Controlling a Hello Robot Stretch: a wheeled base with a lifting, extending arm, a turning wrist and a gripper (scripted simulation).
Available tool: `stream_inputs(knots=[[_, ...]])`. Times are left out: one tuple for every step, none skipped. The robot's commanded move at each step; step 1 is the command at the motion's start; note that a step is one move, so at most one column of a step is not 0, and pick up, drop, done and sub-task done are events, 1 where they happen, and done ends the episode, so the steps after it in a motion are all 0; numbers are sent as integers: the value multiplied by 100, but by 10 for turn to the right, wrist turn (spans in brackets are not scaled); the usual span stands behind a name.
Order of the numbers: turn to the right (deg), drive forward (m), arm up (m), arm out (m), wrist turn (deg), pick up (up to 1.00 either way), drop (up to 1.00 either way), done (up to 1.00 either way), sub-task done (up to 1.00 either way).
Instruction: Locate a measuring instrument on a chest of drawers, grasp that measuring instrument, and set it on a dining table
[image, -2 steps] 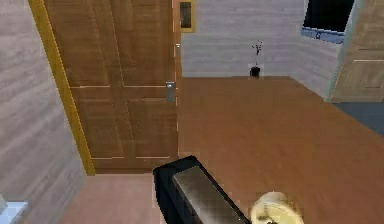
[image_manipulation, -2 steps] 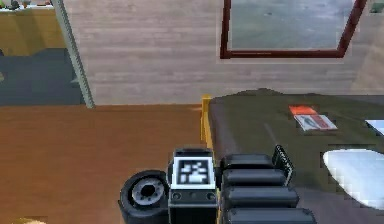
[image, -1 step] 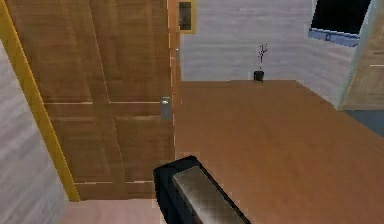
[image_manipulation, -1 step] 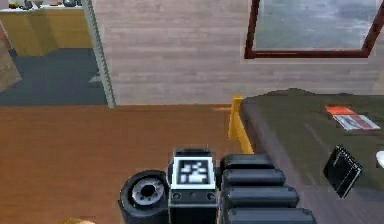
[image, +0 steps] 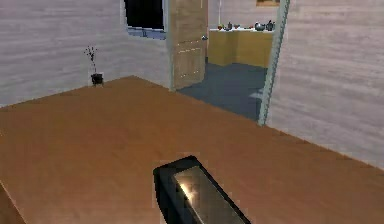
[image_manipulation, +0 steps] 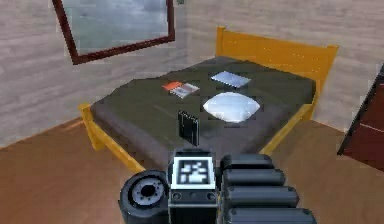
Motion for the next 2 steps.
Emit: stream_inputs(knots=[[420,0,0,0,0,0,0,0,0],[0,100,0,0,0,0,0,0,0]])
